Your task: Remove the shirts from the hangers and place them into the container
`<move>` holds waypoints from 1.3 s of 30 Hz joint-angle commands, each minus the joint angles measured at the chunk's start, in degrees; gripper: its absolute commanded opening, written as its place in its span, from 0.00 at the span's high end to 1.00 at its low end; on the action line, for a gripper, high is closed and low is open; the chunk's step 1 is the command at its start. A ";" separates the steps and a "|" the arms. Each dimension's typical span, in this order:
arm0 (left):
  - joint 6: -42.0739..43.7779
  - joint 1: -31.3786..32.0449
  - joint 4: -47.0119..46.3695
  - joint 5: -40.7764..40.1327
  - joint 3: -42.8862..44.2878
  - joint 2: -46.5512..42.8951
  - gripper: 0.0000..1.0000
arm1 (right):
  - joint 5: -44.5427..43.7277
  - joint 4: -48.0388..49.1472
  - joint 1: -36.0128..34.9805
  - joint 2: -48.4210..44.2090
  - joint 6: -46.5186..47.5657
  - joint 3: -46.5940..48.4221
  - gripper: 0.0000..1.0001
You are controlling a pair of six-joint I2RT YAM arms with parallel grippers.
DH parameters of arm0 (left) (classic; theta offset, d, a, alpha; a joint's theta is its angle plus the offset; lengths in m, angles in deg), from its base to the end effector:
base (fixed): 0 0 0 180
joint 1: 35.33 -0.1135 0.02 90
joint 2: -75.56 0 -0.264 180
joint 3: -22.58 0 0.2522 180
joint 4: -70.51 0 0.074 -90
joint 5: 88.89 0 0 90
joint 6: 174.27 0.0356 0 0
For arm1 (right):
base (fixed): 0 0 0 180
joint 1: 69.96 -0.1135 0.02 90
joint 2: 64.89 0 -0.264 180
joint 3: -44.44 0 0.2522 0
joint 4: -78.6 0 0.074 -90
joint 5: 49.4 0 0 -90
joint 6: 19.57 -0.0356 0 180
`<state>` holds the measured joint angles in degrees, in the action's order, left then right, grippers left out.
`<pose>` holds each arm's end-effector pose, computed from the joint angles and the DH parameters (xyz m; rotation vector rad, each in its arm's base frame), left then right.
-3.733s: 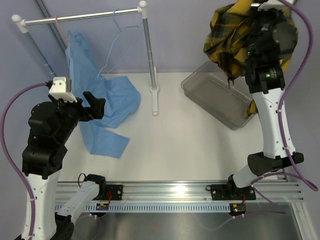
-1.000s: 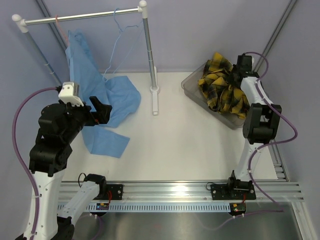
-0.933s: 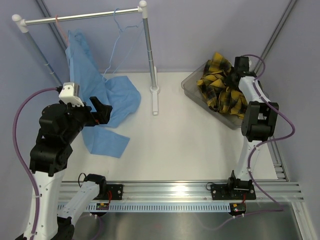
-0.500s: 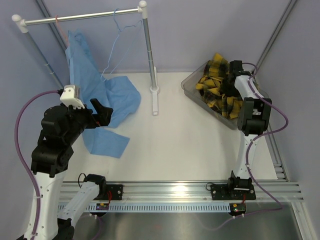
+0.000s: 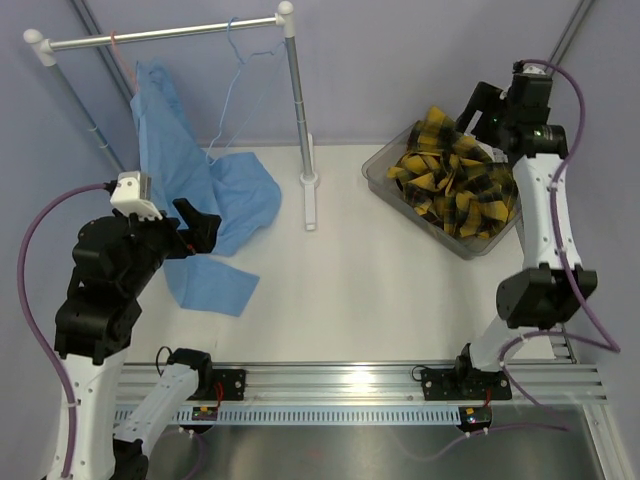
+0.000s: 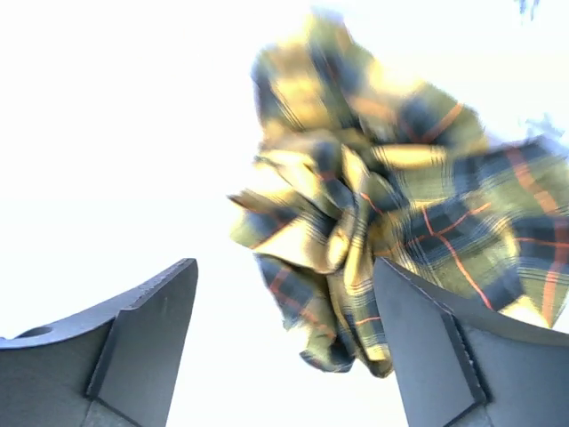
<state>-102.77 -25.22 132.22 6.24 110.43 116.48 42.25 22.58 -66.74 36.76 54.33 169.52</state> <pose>0.0965 -0.0204 0.4427 -0.0716 1.8480 -0.4321 0.3965 -0.0213 0.4133 0.3430 2.1161 0.1623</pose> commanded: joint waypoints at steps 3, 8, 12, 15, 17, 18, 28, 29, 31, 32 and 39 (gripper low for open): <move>0.30 -0.27 -0.83 -3.89 4.30 0.11 0.01 | 4.93 0.41 -0.68 -17.22 -1.38 -4.08 0.03; 2.07 -0.27 1.35 -12.93 11.94 8.36 0.01 | 13.37 10.68 -0.68 -34.82 -6.13 -23.85 0.01; 3.38 -1.05 3.82 -20.93 23.19 18.11 0.01 | 18.82 11.85 -0.68 -47.56 -6.49 -34.57 0.00; 5.58 -3.59 3.91 -23.49 32.77 25.59 0.01 | 20.32 10.89 -1.02 -54.07 -5.96 -39.50 0.00; 6.89 -5.70 3.91 -24.20 38.14 31.19 0.01 | 20.32 9.49 -1.99 -56.55 -5.35 -41.10 0.01; 6.99 -7.54 4.00 -24.37 39.28 32.97 0.02 | 20.41 9.04 -2.25 -58.56 -5.17 -42.41 0.01; 4.17 -17.05 1.45 -16.55 42.90 48.71 0.09 | 20.58 4.82 -5.07 -66.05 -2.71 -48.22 0.01; 4.44 -17.31 1.45 -16.55 42.99 49.59 0.11 | 20.59 4.64 -5.07 -66.49 -2.36 -48.40 0.00; 4.44 -17.75 1.54 -16.38 42.90 51.70 0.19 | 20.41 4.12 -5.33 -66.75 -2.10 -48.84 0.00; 4.27 -17.93 1.45 -16.03 42.90 52.23 0.24 | 20.41 4.03 -5.42 -66.75 -2.10 -48.93 0.00; 4.79 -17.93 1.36 -14.45 43.42 53.82 0.81 | 19.97 3.68 -5.42 -66.75 -1.39 -49.63 0.01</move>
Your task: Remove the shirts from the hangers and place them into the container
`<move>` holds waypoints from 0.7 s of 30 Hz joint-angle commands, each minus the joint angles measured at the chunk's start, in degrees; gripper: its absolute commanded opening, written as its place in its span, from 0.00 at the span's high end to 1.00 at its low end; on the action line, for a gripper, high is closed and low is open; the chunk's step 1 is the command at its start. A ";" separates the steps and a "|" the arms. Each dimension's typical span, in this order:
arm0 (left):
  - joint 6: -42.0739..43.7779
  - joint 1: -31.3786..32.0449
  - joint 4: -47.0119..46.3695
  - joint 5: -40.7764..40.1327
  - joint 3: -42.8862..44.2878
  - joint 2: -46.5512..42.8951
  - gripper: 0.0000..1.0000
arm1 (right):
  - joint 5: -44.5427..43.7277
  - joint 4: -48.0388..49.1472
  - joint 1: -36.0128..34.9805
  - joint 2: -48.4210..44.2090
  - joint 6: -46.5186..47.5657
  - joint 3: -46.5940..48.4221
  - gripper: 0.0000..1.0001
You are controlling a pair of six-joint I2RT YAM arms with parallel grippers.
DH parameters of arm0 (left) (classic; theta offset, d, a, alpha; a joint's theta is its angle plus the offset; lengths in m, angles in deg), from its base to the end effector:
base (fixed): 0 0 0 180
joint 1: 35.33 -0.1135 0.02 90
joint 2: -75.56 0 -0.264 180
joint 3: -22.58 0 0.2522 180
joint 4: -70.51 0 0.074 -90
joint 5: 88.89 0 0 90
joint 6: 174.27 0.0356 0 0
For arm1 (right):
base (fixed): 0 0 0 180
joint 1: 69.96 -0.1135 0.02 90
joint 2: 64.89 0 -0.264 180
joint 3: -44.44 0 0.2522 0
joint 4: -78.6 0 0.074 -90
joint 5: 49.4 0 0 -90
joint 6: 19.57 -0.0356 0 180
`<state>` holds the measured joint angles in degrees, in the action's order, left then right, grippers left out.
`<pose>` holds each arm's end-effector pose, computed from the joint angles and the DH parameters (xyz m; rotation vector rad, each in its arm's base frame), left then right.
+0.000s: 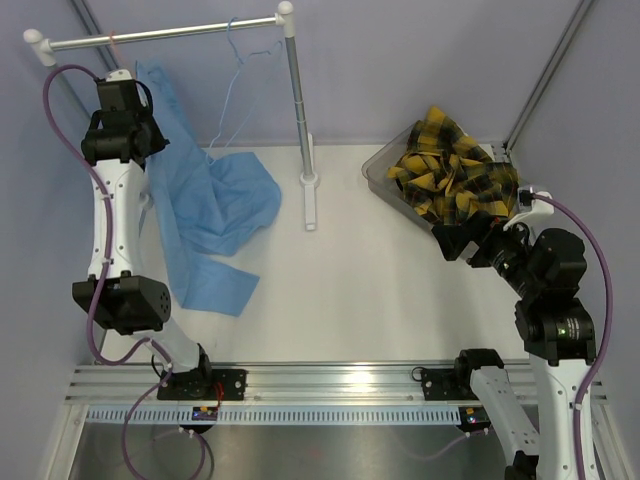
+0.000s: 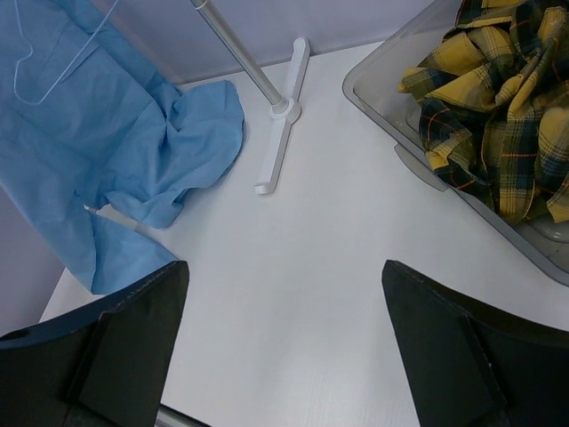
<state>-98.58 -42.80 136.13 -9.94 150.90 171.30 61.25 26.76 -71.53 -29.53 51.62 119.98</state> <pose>0.3464 0.0523 0.4526 -0.5135 2.0760 0.1371 0.1021 0.0154 0.4073 0.0056 1.7971 0.5750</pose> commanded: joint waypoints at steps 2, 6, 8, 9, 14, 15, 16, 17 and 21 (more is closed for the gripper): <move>1.12 -0.36 -2.46 2.17 3.73 -1.52 0.99 | 1.07 -0.50 -0.72 -0.29 1.32 0.10 0.01; 2.00 -0.45 -2.46 4.19 5.32 -3.98 1.00 | 1.59 -0.50 -0.63 0.07 1.32 0.45 0.01; 2.61 -0.36 -2.72 4.28 6.37 -5.39 1.00 | 2.03 -0.41 -0.63 0.59 1.23 0.62 0.01; 2.88 -0.36 -2.64 4.37 6.64 -6.96 1.00 | 2.38 -0.41 -0.72 0.77 1.14 0.80 0.00; 3.41 -0.36 -3.34 4.98 6.46 -12.42 1.00 | 3.88 0.12 -0.72 1.73 0.35 1.15 0.00; 3.06 -0.36 -3.34 6.38 5.33 -13.47 1.00 | 4.14 0.20 -0.90 1.82 0.26 1.15 0.01; 1.75 -0.36 -3.60 6.91 4.28 -15.57 1.00 | 4.14 0.29 -0.90 2.00 0.26 1.06 0.01; 0.95 -0.45 -3.52 7.35 2.96 -16.63 1.00 | 4.23 0.29 -1.07 2.26 0.35 1.06 0.01; -2.57 -0.36 -3.43 10.24 -7.66 -23.39 1.00 | 3.97 0.12 -1.51 2.88 0.79 0.89 0.01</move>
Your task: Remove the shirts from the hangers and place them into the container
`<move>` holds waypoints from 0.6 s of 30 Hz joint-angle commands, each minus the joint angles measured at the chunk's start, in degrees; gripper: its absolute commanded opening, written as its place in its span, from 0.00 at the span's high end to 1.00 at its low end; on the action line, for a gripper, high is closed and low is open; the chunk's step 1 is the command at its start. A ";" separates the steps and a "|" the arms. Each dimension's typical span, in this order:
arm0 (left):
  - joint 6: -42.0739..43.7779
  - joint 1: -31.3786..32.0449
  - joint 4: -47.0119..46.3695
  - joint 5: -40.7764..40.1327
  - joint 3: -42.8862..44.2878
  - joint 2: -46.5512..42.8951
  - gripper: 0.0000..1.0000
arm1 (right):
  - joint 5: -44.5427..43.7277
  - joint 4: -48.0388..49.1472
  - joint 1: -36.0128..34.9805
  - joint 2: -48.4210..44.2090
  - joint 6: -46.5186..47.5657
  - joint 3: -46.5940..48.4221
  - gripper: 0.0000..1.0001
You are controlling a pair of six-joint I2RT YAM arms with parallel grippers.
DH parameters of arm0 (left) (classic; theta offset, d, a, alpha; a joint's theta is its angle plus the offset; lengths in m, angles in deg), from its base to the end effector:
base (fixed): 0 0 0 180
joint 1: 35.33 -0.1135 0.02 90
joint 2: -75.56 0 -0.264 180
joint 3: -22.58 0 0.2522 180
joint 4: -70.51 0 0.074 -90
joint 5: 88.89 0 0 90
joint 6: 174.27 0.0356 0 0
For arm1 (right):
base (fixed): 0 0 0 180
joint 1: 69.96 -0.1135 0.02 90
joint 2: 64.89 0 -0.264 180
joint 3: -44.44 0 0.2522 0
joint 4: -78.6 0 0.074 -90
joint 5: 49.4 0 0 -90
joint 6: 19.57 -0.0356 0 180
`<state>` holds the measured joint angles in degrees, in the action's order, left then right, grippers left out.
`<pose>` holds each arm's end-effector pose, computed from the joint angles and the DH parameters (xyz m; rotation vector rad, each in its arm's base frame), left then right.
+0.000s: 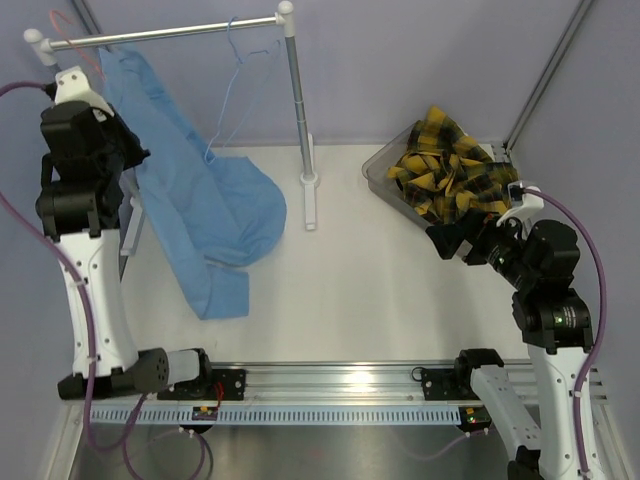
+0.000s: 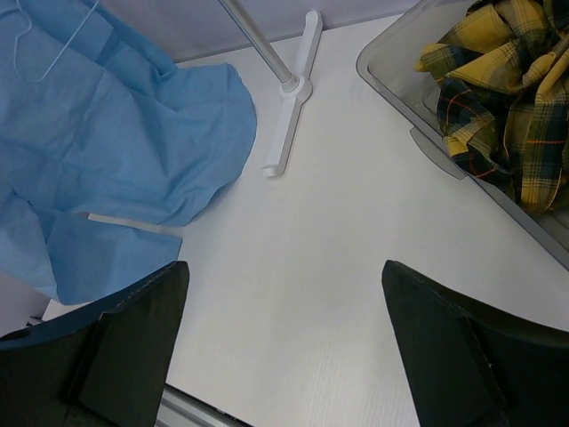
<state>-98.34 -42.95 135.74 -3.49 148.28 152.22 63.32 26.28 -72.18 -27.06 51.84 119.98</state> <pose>0.2272 0.0333 0.5303 -0.4032 1.8080 -0.0040 0.1138 0.0182 0.4027 -0.0207 1.8492 0.6162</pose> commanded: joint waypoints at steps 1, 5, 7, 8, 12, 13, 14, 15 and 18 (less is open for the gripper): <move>-4.38 -0.29 -3.03 4.07 -10.55 -5.72 1.00 | 1.63 0.25 -1.03 0.41 0.92 1.06 0.00; -6.59 1.19 -2.95 8.64 -24.61 -16.07 1.00 | -0.39 -0.72 -2.09 0.85 1.98 1.94 0.00; -6.94 1.29 -2.77 9.79 -29.47 -19.95 1.00 | -1.01 -0.89 -2.96 1.37 2.33 2.20 0.00; -6.85 1.29 -2.68 10.05 -33.76 -21.89 1.00 | -1.19 -1.07 -3.23 2.25 2.42 2.55 0.01; -4.93 2.86 -1.89 16.70 -41.34 -30.50 1.00 | -1.28 -0.55 -4.37 4.62 2.86 3.43 0.00; -3.96 3.48 -1.98 18.21 -42.76 -31.39 1.00 | -1.36 -0.46 -4.55 5.32 3.20 3.61 0.01; -2.82 4.18 -1.89 20.05 -44.08 -32.01 1.00 | -1.54 -0.54 -4.81 6.90 3.56 4.40 0.00; -1.42 4.45 -1.89 24.07 -46.26 -32.36 1.00 | -2.50 -0.72 -5.16 7.70 3.91 4.84 0.00; 2.71 5.68 -1.98 27.79 -49.26 -35.61 1.00 | -4.52 -1.86 -6.65 11.04 5.58 7.30 0.01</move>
<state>-100.43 -38.38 137.66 14.85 101.14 118.87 61.07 25.05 -77.38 -18.26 54.77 123.56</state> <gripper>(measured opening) 0.046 0.993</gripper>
